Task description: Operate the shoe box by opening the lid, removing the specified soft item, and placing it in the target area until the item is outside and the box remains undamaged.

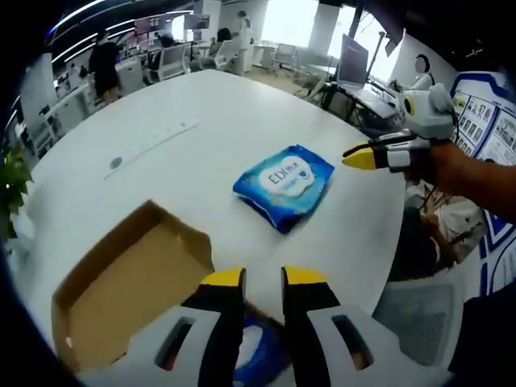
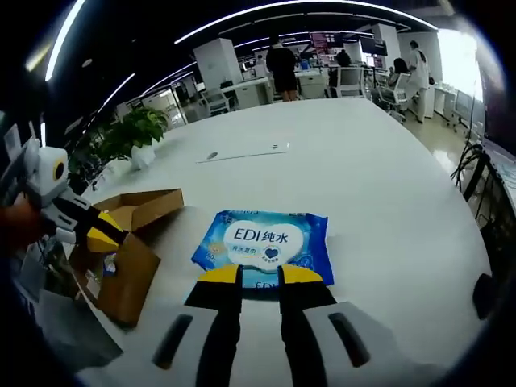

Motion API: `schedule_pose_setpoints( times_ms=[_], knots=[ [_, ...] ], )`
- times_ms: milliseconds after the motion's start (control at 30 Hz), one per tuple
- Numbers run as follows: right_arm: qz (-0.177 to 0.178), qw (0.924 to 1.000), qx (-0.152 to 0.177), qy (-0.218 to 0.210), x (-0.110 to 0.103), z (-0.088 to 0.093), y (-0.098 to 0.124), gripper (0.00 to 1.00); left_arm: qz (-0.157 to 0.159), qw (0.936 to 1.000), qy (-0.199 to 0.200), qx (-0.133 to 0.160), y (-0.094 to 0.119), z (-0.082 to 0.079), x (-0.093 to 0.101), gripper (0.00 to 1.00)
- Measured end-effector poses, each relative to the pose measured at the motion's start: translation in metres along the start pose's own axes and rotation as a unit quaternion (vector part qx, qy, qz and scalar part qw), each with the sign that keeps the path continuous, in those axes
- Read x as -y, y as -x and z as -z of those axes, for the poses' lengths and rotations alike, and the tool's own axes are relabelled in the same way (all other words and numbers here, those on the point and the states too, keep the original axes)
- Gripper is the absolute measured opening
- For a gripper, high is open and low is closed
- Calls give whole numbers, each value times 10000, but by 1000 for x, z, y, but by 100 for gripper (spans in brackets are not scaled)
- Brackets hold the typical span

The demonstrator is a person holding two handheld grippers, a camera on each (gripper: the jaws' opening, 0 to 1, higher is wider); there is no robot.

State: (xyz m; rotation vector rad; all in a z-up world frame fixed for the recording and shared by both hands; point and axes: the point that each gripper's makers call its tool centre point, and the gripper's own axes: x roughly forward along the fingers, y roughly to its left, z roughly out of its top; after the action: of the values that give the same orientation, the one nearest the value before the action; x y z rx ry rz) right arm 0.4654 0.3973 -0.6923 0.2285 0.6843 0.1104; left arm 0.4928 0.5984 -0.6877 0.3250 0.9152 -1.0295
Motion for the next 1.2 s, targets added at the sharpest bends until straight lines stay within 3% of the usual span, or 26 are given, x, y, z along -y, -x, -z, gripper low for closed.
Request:
schedule_pose_setpoints(
  times_ms=[400,500,700,900,1200],
  knots=[
    [-238,9994,5,257,-65,-3,-1,15,-405,9990,183,-29,33,42,-35,16],
    [-326,9990,-31,295,-80,1,-4,15,-531,9976,342,-299,31,69,-49,17],
    [-528,9981,-130,305,-107,12,-8,15,-595,9945,594,-627,22,106,-63,17],
    [-671,9968,-252,352,-120,21,-13,14,-743,9935,658,-563,16,109,-74,18],
    [-752,9960,-310,358,-118,22,-18,13,-990,9898,753,-700,18,121,-87,19]
  ],
)
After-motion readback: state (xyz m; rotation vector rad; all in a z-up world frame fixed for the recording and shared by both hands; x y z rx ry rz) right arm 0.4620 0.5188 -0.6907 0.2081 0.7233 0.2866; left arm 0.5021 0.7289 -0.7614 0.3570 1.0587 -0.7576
